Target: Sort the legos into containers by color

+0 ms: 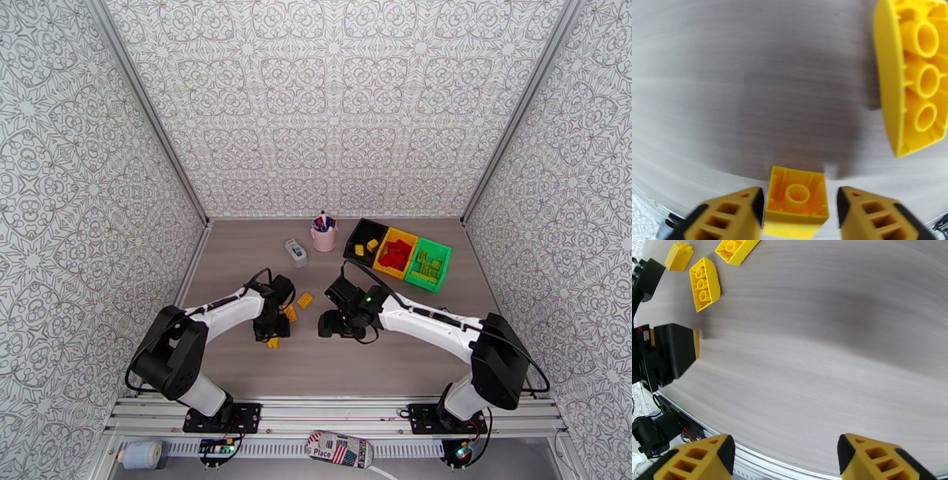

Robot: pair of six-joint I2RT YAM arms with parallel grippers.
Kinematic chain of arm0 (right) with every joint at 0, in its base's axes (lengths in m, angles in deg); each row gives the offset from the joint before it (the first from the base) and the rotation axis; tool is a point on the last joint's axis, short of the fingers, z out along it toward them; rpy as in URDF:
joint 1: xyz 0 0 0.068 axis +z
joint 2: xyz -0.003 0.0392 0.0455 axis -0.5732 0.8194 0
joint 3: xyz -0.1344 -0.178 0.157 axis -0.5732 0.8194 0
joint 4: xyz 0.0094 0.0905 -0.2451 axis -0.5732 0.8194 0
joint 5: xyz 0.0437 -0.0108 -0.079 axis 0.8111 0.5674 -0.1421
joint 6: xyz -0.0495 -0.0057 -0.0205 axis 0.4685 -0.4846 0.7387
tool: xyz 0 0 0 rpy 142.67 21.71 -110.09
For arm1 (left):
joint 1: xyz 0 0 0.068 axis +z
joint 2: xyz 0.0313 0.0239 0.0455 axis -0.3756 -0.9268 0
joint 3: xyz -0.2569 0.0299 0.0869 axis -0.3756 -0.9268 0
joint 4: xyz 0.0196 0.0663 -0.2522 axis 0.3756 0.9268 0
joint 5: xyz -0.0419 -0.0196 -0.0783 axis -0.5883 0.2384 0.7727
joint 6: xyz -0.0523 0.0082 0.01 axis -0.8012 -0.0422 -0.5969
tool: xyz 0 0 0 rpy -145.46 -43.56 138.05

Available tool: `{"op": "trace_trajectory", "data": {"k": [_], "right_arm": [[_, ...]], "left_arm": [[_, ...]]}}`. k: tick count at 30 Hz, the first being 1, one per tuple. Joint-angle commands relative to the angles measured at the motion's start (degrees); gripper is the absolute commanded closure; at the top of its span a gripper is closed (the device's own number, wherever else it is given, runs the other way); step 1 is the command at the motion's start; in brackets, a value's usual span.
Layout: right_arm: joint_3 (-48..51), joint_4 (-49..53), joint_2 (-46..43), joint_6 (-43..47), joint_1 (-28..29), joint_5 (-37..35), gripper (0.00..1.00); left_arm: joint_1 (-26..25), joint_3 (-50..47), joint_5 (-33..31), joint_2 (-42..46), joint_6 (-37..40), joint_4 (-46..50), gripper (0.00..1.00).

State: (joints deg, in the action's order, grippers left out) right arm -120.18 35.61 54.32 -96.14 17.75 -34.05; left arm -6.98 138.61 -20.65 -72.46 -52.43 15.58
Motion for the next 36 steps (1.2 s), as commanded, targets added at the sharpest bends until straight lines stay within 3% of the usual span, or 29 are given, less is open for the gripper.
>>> {"op": "trace_trajectory", "data": {"k": [1,6,10,19,26,31,36], "right_arm": [[1.06,-1.22,-1.13,-1.05,0.52,-1.08,0.27],[0.90,-2.25,-1.35,-1.01,0.50,-0.56,0.26],[1.19,-5.97,-1.78,-0.97,0.03,2.57,0.20],[4.79,-18.89,-7.14,-4.65,-8.13,13.17,0.13],[5.00,-12.61,-13.28,-4.03,-19.29,11.87,0.13],[-0.38,5.49,-16.25,1.16,-24.34,-1.33,0.13],[1.10,10.69,-20.93,3.25,-27.34,-5.98,0.12]], "left_arm": [[-0.67,1.64,-1.70,-1.02,-0.81,2.06,0.60],[-1.16,1.60,-0.29,-0.10,-0.82,2.20,0.68],[-1.09,1.71,4.37,3.37,-0.99,0.45,0.70],[6.70,5.80,29.10,11.23,-4.83,-15.34,0.69],[7.73,18.03,32.50,3.15,-8.73,-17.56,0.68],[5.23,22.20,29.42,-3.97,-19.26,-25.30,0.68],[-0.05,31.82,26.25,-15.45,-26.84,-30.79,0.69]]}}
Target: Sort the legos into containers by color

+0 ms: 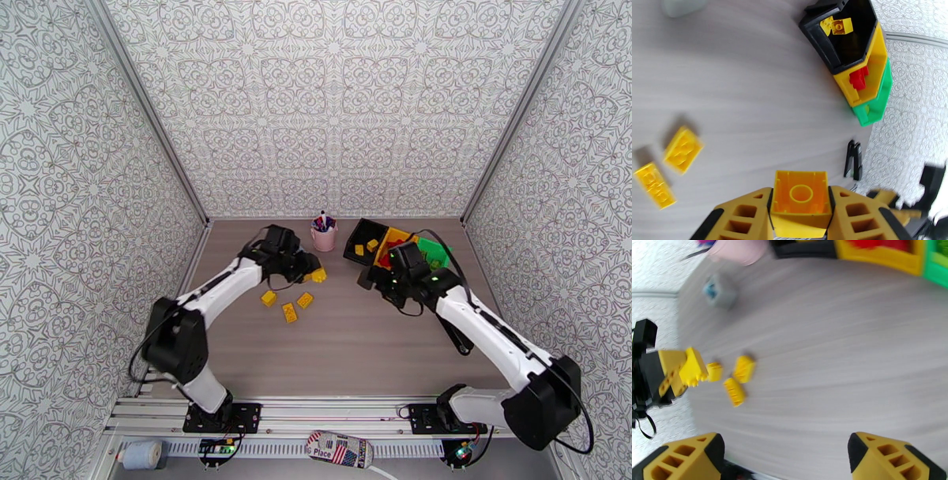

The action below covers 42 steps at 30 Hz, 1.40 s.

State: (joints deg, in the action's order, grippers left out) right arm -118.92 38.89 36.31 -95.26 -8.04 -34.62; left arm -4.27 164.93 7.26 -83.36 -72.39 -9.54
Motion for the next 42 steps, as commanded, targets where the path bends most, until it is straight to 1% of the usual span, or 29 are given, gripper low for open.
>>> {"op": "trace_trajectory", "data": {"k": [1,6,9,10,12,13,15,16,18,21,23,25,28,30,33,36,39,42], "right_arm": [[1.03,7.53,-4.14,2.10,-2.22,-5.43,0.12],[6.82,7.78,-9.37,-0.42,-3.48,-4.78,0.12],[9.28,8.30,-11.88,-2.11,-3.47,-4.82,0.12],[10.02,8.53,-12.69,-2.65,-3.47,-4.98,0.12],[10.97,8.59,-14.21,-3.37,-3.57,-4.88,0.12],[11.60,8.64,-14.93,-3.70,-3.56,-4.88,0.12],[12.27,9.02,-15.89,-4.14,-3.56,-4.92,0.12],[12.62,9.43,-16.33,-4.34,-3.56,-5.00,0.12],[13.38,9.69,-17.15,-4.60,-3.58,-4.92,0.12],[14.97,9.49,-18.69,-5.08,-3.56,-4.97,0.12],[15.72,8.76,-18.86,-5.47,-3.56,-4.76,0.13],[16.10,7.56,-18.53,-5.60,-3.61,-4.14,0.14],[15.28,5.33,-16.63,-4.44,-3.57,-2.61,0.17],[14.05,4.14,-14.14,-3.03,-3.61,-1.46,0.17],[11.45,2.04,-8.36,-0.32,-3.50,1.50,0.17],[8.29,-0.43,-0.82,2.25,-2.35,4.49,0.15],[2.43,-0.43,8.37,5.67,0.81,5.19,0.14],[-4.31,0.30,17.86,8.49,3.77,5.54,0.15]], "left_arm": [[-3.78,8.09,-2.26,-7.27,-8.13,-6.37,0.69],[-7.12,25.17,-4.19,-21.17,-13.02,-6.68,0.69],[-7.51,35.22,-5.83,-29.07,-15.20,-8.39,0.65],[-7.47,38.92,-6.98,-31.38,-15.65,-7.83,0.61],[-7.09,43.90,-8.55,-34.67,-18.29,-9.09,0.46],[-6.77,44.99,-9.21,-35.85,-19.80,-11.06,0.42],[-6.28,47.08,-11.08,-37.64,-21.05,-11.98,0.41],[-6.08,47.87,-11.72,-38.28,-21.43,-12.49,0.38],[-5.65,49.44,-11.26,-39.58,-22.23,-13.60,0.35],[-5.71,49.86,-10.81,-38.78,-20.24,-12.83,0.33],[-5.93,48.17,-10.24,-36.57,-17.83,-12.51,0.33],[-6.15,44.34,-10.64,-32.81,-15.21,-11.90,0.32],[-6.11,34.50,-11.61,-25.62,-12.23,-12.68,0.30],[-5.98,27.97,-12.58,-19.45,-9.90,-12.22,0.29],[-5.33,19.44,-15.52,-10.58,-4.86,-8.45,0.27],[-4.46,12.36,-18.74,-1.53,0.82,-0.99,0.27],[-2.90,3.86,-21.67,7.92,5.35,5.51,0.24],[-0.25,-6.59,-22.61,17.19,7.55,10.10,0.24]]}}
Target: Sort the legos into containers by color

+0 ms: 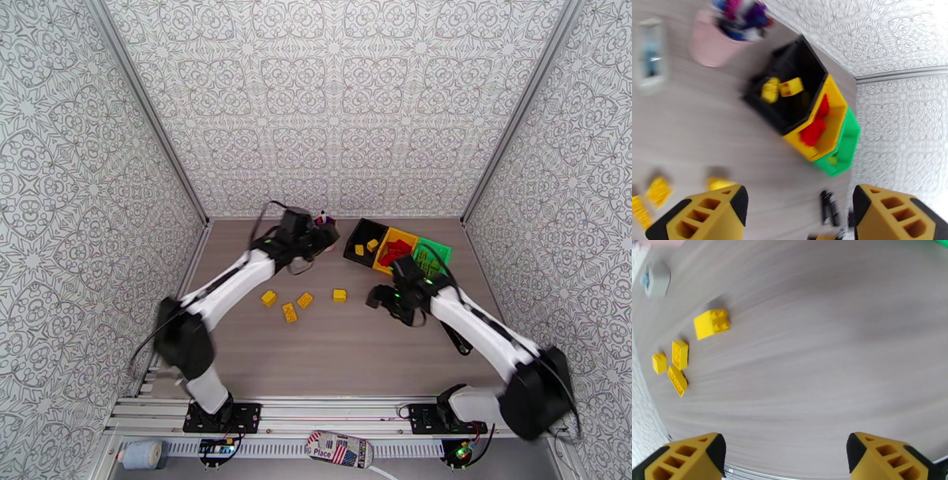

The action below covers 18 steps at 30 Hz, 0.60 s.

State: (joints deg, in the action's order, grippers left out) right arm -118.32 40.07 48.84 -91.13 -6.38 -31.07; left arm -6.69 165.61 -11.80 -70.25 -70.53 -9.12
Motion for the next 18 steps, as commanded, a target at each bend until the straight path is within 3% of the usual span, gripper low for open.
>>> {"op": "trace_trajectory", "data": {"k": [1,10,14,18], "right_arm": [[-7.34,-0.56,8.47,4.99,3.04,2.21,0.15],[-30.17,7.68,31.22,6.91,7.35,-1.47,0.20],[-36.44,11.23,36.57,6.97,7.35,-4.49,0.23],[-40.14,12.96,40.30,7.43,7.24,-4.98,0.26]], "left_arm": [[2.83,-10.99,-4.21,7.47,6.16,10.97,0.23],[6.02,-36.23,-7.06,33.68,-0.86,17.79,0.20],[6.01,-41.17,-6.68,38.78,-4.16,17.87,0.20],[6.16,-41.07,-6.45,37.84,-3.59,17.90,0.20]]}}
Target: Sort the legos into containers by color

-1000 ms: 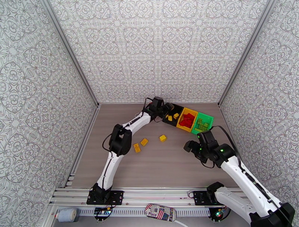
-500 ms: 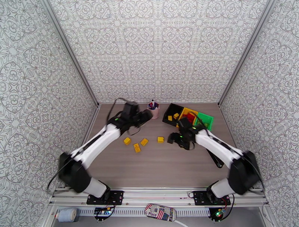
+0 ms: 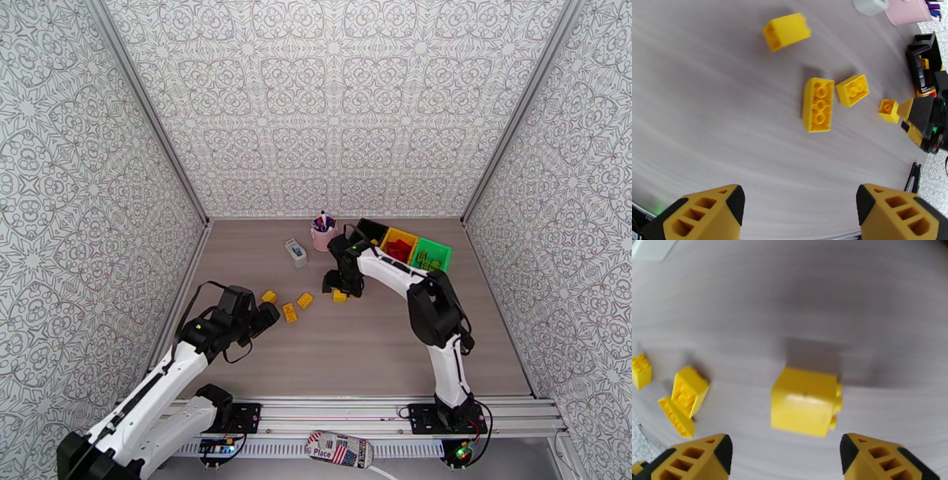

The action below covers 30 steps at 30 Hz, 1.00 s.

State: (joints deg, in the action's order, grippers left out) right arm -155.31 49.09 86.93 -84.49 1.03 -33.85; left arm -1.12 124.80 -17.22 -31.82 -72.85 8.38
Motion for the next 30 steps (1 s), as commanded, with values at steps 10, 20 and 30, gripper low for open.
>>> {"op": "trace_trajectory", "data": {"k": [10,20,30], "right_arm": [[-6.09,2.77,7.61,0.36,-0.83,-0.04,0.37],[-3.48,-0.62,4.03,-0.52,-3.71,1.33,0.60],[-8.84,-0.03,-1.27,-0.29,-12.90,2.93,0.62]], "left_arm": [[0.59,5.11,2.24,-11.69,3.26,-3.38,0.20],[0.08,12.15,6.73,-23.65,7.59,-8.71,0.20],[-1.84,35.11,17.65,-45.28,15.86,-13.22,0.14]]}}
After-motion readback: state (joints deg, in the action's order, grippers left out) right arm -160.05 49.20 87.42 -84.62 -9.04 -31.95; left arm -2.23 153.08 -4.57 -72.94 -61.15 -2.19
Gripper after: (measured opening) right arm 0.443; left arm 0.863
